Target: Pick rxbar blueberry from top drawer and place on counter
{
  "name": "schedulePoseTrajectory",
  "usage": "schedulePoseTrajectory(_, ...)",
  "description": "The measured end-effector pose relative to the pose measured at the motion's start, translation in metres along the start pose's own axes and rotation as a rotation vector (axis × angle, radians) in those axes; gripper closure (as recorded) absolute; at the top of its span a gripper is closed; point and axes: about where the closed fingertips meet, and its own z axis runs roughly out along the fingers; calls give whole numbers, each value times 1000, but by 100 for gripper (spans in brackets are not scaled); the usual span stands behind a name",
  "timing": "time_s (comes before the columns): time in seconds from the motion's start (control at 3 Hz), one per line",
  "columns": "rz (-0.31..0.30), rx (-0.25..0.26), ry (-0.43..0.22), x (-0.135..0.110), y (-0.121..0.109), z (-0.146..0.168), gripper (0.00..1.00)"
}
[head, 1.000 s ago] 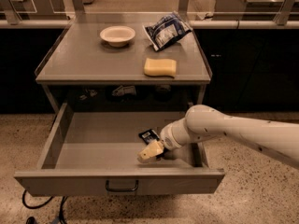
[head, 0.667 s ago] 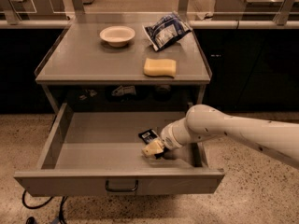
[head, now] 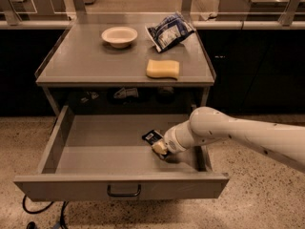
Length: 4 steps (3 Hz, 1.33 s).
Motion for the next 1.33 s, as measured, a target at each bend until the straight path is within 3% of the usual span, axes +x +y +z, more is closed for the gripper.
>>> schedulePoseTrajectory(0.33,0,0,0,-4,1,-5,100)
schedulePoseTrajectory(1.0,0,0,0,-7,2,-9,100)
schedulePoseTrajectory(1.33,-54,17,-89,-57,4,-47,100)
